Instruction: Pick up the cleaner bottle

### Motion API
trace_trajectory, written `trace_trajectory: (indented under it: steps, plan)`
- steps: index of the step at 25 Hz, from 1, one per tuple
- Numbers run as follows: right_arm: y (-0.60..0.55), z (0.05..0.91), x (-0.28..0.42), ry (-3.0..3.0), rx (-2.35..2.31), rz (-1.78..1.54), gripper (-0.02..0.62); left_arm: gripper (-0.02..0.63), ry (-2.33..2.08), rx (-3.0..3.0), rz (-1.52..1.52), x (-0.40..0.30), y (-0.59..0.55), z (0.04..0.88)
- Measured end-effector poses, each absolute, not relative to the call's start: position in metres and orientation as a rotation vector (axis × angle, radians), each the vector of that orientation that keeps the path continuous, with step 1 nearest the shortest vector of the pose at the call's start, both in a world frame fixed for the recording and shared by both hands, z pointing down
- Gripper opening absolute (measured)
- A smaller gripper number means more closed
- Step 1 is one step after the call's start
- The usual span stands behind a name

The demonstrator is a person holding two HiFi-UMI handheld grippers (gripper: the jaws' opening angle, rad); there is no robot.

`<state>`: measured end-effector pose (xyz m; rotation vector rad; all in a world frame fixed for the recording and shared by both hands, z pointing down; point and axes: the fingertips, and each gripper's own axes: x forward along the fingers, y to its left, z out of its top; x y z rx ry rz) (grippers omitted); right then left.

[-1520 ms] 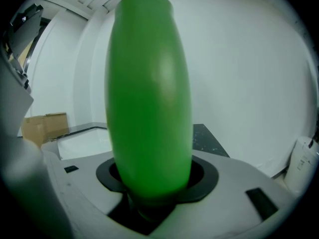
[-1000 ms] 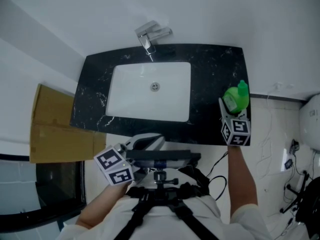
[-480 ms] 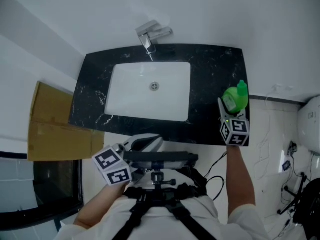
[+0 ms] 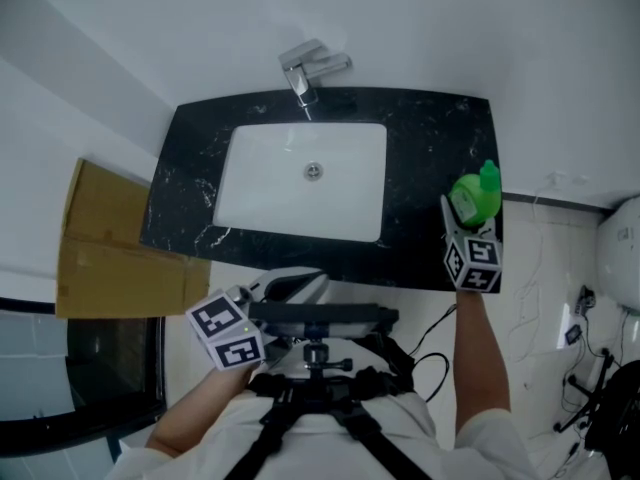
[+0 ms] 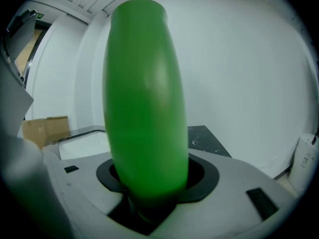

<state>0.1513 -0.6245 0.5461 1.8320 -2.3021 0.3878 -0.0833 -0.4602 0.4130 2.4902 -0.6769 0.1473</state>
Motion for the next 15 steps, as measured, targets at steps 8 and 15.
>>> trace_trajectory:
  steps: [8, 15]
  plan:
    - [-0.6244, 0.5463, 0.151, -2.309, 1.828, 0.391, 0.214, -0.004, -0.685, 2.491, 0.15, -0.0852, -0.4572, 0.4119]
    - [-0.626, 0.5463, 0.1527, -2.301, 1.839, 0.387, 0.201, -0.003, -0.687, 2.494, 0.146, -0.0863, -0.4568, 0.4103]
